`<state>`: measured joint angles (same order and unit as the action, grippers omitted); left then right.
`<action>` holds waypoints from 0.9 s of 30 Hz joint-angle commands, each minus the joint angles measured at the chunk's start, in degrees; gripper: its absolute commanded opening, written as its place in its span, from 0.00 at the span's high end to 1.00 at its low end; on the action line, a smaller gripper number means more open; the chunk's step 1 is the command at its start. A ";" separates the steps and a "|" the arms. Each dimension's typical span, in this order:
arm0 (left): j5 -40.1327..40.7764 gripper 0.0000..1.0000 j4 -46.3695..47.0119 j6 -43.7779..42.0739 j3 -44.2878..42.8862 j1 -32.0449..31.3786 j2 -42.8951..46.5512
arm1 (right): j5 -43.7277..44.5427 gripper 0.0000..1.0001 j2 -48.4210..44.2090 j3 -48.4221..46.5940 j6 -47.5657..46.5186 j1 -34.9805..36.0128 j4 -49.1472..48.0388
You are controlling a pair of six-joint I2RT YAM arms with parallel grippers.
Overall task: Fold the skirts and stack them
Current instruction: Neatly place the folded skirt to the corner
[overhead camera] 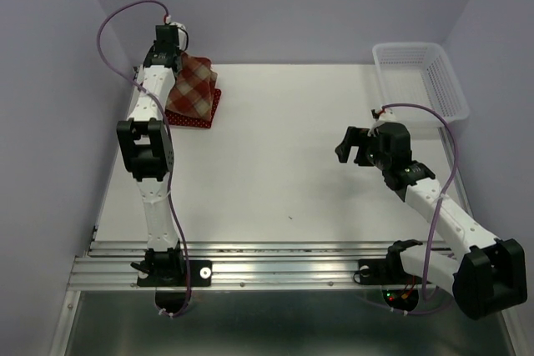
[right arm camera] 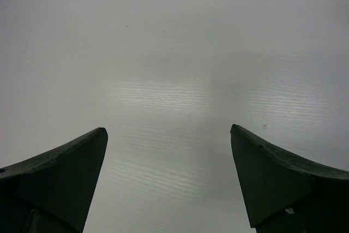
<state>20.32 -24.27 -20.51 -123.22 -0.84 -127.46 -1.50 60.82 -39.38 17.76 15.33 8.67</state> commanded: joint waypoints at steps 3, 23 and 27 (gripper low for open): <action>3.76 0.64 4.93 2.14 -4.66 2.95 -1.12 | 1.23 0.00 0.79 -0.70 -0.27 -0.22 -1.02; -12.48 0.01 2.69 35.67 19.39 1.99 33.59 | 7.46 0.00 -7.73 0.17 8.42 -0.22 3.81; -13.11 0.01 17.01 46.84 52.49 -2.49 54.65 | 10.63 0.00 -10.54 1.14 9.40 -0.22 3.73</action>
<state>11.27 -17.15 10.90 -90.19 0.27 -87.48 4.34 53.12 -39.07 24.71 15.33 12.86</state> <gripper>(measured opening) 0.986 0.995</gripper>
